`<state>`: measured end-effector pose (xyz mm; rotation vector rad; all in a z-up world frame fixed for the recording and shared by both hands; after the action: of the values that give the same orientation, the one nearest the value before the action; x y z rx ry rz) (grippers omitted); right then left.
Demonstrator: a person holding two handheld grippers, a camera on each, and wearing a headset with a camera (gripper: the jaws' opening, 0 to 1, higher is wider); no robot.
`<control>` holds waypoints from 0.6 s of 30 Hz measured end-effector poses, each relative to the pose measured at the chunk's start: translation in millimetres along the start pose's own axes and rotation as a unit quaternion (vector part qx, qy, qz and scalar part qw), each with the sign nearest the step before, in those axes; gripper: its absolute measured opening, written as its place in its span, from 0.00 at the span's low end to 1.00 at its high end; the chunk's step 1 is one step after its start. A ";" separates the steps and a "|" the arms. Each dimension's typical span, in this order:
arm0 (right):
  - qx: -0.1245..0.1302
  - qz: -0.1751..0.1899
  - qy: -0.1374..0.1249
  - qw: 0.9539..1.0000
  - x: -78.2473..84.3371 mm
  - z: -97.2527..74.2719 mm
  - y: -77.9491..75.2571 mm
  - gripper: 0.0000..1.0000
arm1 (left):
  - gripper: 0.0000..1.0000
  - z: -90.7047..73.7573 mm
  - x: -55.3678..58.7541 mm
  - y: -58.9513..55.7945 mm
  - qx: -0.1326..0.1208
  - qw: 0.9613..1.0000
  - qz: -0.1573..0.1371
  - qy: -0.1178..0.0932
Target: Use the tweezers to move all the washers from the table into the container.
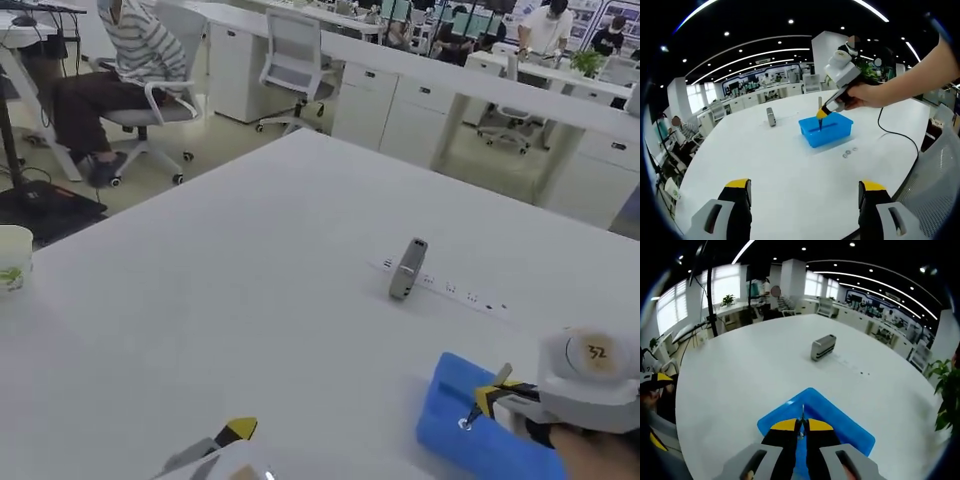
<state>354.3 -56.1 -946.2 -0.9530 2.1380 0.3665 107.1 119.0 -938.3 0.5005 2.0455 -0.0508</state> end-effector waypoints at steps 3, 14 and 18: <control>0.003 0.004 0.004 1.000 -0.8 8.6 -5.5 0.02 | 0.90 -0.1 -0.2 0.1 0.000 1.000 0.000 -0.001; 0.020 0.003 0.007 1.000 5.2 22.4 -8.1 0.02 | 0.90 1.8 3.2 0.4 0.004 1.000 0.000 0.008; 0.019 -0.004 0.005 1.000 6.1 22.5 -4.5 0.02 | 0.90 1.9 3.7 0.0 0.004 1.000 0.002 0.010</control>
<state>366.7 -50.5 -965.7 -0.9436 2.1417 0.3160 107.2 119.8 -942.4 0.5125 2.0640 -0.0529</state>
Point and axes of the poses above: the centre of the closed fingertips' face, and the gripper's own axes: z roughly forward along the fingers, y roughly to its left, x roughly out of its underside, the point moved 9 cm from there along -z, roughly backward along the fingers, and after that the axes turned 4 degrees about z, right-handed, at the moved point
